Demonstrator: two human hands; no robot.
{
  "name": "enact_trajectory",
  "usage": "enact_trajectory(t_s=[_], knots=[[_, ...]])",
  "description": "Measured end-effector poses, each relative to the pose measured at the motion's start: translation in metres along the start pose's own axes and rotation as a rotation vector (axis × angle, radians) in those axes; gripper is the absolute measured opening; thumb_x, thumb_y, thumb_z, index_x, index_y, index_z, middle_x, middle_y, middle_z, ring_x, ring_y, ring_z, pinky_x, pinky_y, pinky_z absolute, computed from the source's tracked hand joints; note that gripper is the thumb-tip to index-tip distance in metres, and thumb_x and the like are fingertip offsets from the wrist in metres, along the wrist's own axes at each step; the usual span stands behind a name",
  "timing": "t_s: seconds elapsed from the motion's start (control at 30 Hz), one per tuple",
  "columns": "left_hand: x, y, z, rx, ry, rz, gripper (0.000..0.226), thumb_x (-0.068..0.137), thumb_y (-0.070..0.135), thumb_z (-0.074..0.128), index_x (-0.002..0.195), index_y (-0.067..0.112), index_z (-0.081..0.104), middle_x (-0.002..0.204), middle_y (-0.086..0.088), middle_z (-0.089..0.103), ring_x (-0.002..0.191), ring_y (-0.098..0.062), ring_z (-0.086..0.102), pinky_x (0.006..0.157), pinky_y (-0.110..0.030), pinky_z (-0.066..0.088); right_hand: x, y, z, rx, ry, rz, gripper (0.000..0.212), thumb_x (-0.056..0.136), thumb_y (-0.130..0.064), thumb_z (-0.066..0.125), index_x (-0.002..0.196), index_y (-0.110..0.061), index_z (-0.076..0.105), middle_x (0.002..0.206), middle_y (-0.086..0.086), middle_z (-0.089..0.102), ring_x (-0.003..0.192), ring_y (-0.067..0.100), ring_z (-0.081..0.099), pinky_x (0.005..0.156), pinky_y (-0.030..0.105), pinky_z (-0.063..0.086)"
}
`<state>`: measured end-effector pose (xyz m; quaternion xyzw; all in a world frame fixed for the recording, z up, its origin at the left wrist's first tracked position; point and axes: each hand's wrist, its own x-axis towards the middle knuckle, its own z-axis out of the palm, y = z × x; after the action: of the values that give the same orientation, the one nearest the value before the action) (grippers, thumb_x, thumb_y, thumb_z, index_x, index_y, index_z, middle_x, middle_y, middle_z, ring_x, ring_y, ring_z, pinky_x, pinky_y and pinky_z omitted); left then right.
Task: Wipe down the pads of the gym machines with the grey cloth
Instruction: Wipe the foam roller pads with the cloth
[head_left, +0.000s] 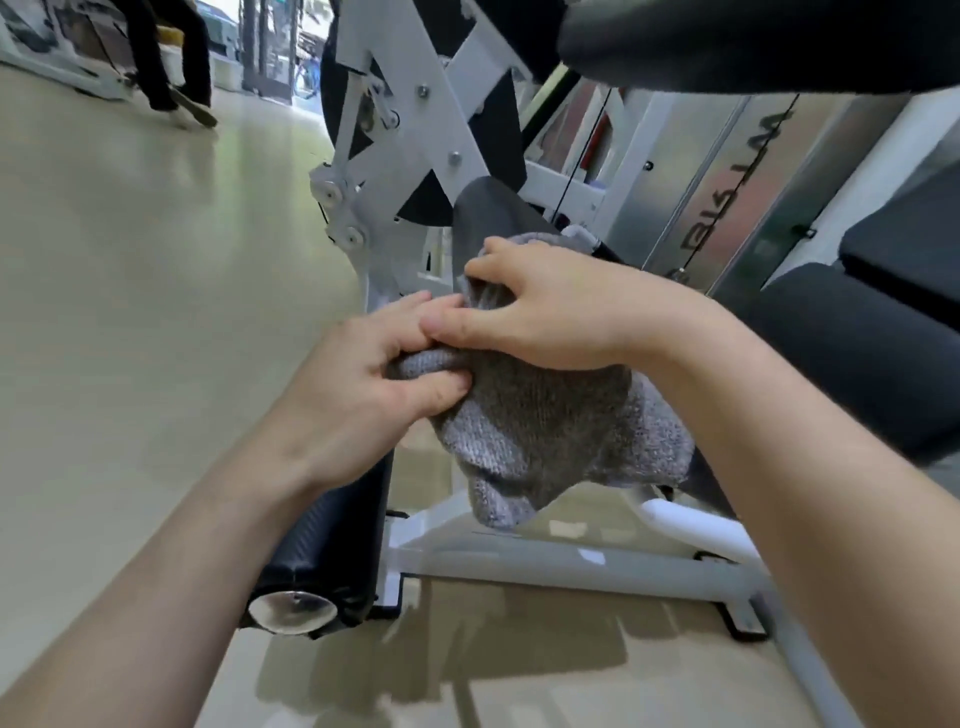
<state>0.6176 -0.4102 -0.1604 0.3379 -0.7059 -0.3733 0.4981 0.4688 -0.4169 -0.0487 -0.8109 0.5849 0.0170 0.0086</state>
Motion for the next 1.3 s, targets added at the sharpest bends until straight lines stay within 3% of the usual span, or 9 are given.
enact_trajectory(t_s=[0.07,0.13,0.2,0.27,0.33,0.4,0.7,0.97,1.3], knots=[[0.0,0.004,-0.004,0.123,-0.06,-0.074,0.051,0.068,0.044,0.051,0.113,0.024,0.067,0.151,0.008,0.04,0.143,-0.004,0.026,0.118,-0.037,0.022,0.009,-0.004,-0.004,-0.022,-0.029,0.055,0.072,0.086,-0.064,0.046,0.141,-0.017,0.041,0.154,0.002,0.03,0.145,0.021,0.019,0.109,0.034,0.023],[-0.007,0.016,0.003,0.088,-0.065,-0.152,0.036,0.08,0.046,0.042,0.101,0.023,0.061,0.134,0.008,0.054,0.132,-0.011,0.042,0.108,-0.039,0.035,0.018,-0.007,-0.003,-0.036,-0.022,0.106,0.074,0.09,-0.055,0.048,0.149,-0.018,0.027,0.16,-0.004,0.016,0.148,0.018,0.008,0.117,0.035,0.014],[-0.012,0.03,0.016,0.018,-0.081,-0.281,0.041,0.094,0.049,0.031,0.123,0.029,0.052,0.126,0.005,0.058,0.12,-0.018,0.052,0.099,-0.04,0.041,0.032,-0.007,0.001,-0.074,-0.038,0.167,0.071,0.089,-0.048,0.051,0.147,-0.014,0.028,0.157,-0.004,0.02,0.147,0.023,0.01,0.117,0.042,0.017],[-0.005,0.032,0.031,0.026,-0.088,-0.328,0.055,0.099,0.046,0.024,0.15,0.027,0.021,0.149,-0.002,0.042,0.132,-0.023,0.043,0.108,-0.043,0.035,0.049,-0.004,0.003,-0.118,-0.055,0.19,0.063,0.083,-0.045,0.051,0.133,-0.009,0.037,0.143,0.004,0.032,0.14,0.032,0.022,0.112,0.048,0.026],[0.011,0.027,0.037,-0.031,-0.083,-0.37,0.061,0.1,0.043,0.021,0.154,0.021,0.004,0.16,-0.009,0.022,0.142,-0.028,0.031,0.114,-0.045,0.027,0.066,0.001,0.004,-0.171,-0.06,0.216,0.051,0.083,-0.04,0.052,0.121,-0.007,0.04,0.133,0.008,0.036,0.133,0.035,0.028,0.11,0.049,0.027],[0.026,0.018,0.039,-0.123,-0.08,-0.414,0.062,0.101,0.042,0.021,0.154,0.019,-0.002,0.163,-0.01,0.01,0.145,-0.029,0.024,0.115,-0.044,0.024,0.081,0.005,0.006,-0.235,-0.102,0.233,0.062,0.086,-0.038,0.052,0.135,-0.004,0.034,0.142,0.01,0.032,0.138,0.032,0.025,0.113,0.047,0.022],[0.067,-0.009,0.027,-0.115,-0.104,-0.462,0.064,0.101,0.042,0.02,0.154,0.014,-0.001,0.162,-0.015,0.012,0.139,-0.035,0.034,0.109,-0.05,0.03,0.129,0.007,0.006,-0.388,-0.135,0.361,0.081,0.092,-0.041,0.049,0.153,-0.011,0.005,0.162,0.009,-0.001,0.147,0.032,0.005,0.12,0.041,0.01],[0.099,-0.024,0.021,-0.384,-0.171,-0.514,0.067,0.103,0.036,0.024,0.152,0.009,-0.011,0.161,-0.021,0.003,0.139,-0.04,0.03,0.109,-0.046,0.031,0.162,0.01,0.011,-0.41,-0.093,0.57,0.102,0.081,-0.054,0.059,0.153,-0.013,-0.001,0.161,0.012,0.001,0.14,0.039,0.029,0.108,0.047,0.032],[0.131,-0.058,0.027,-0.739,-0.12,-0.538,0.073,0.1,0.038,0.034,0.152,0.016,-0.012,0.164,-0.005,-0.005,0.149,-0.024,0.01,0.119,-0.036,0.015,0.199,0.019,0.011,-0.455,-0.114,0.724,0.111,0.072,-0.066,0.062,0.152,-0.021,0.0,0.146,0.02,0.032,0.122,0.038,0.047,0.095,0.045,0.044]])
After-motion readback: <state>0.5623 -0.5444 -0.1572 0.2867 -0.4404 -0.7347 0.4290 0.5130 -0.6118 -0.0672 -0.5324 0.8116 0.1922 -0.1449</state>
